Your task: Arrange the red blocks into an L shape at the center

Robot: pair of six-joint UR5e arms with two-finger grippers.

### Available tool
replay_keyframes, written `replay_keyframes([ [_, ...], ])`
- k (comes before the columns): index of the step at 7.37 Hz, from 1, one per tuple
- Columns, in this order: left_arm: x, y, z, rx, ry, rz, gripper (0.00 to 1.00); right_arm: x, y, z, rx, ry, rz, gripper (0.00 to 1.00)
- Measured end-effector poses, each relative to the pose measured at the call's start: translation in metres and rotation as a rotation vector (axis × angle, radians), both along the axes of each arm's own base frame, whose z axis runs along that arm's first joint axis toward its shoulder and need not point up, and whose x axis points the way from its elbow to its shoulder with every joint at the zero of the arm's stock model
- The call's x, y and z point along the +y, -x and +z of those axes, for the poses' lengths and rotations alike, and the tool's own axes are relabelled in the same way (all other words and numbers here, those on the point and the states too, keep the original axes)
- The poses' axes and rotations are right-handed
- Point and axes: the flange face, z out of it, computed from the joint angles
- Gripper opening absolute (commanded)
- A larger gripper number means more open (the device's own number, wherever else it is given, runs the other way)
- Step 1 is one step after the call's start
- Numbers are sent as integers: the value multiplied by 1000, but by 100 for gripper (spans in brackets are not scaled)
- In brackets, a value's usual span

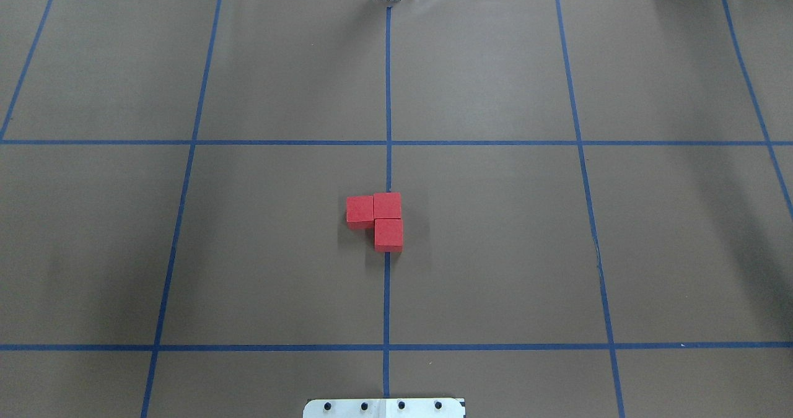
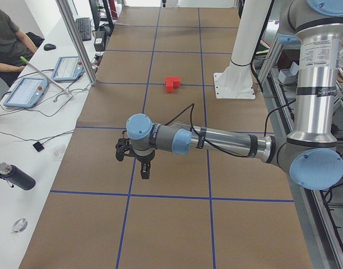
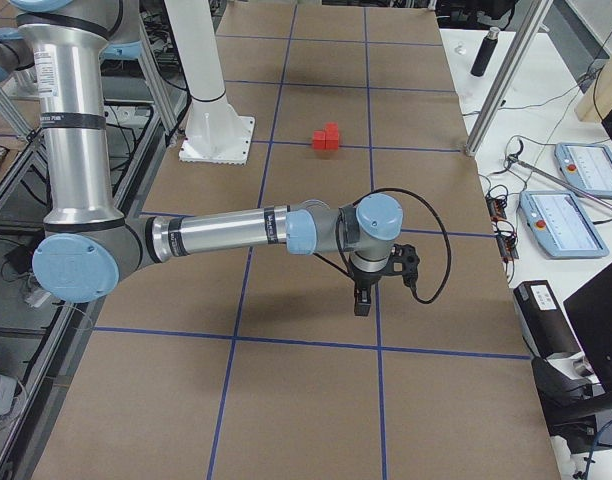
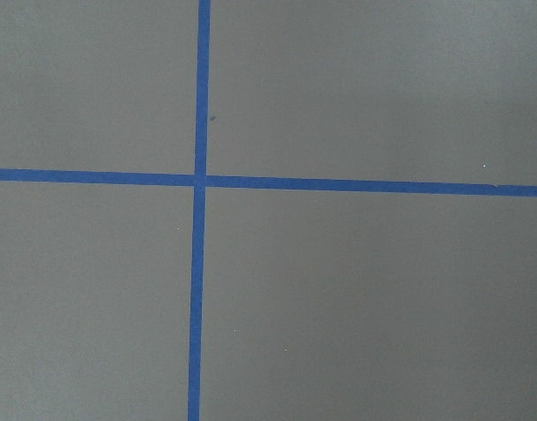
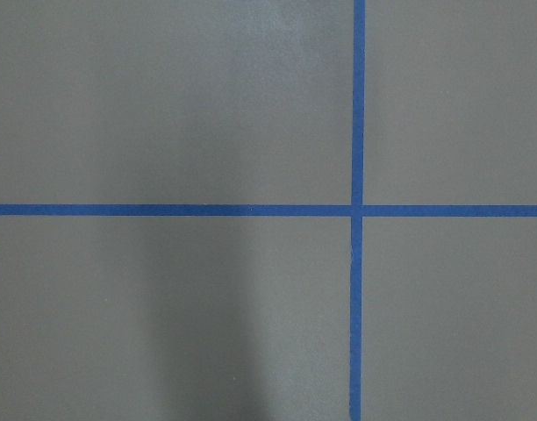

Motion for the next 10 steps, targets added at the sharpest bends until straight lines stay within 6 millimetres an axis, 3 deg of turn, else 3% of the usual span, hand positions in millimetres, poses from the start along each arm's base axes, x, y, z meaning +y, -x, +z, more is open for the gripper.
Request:
replay_keyframes([
  [4,0,0,-5,-1,-15,0,100,15,-1,14,-1,31,2,100],
  [10,-3,0,-8,-6,-26,0,100,9,0,-6,-13,-11,-2,100],
])
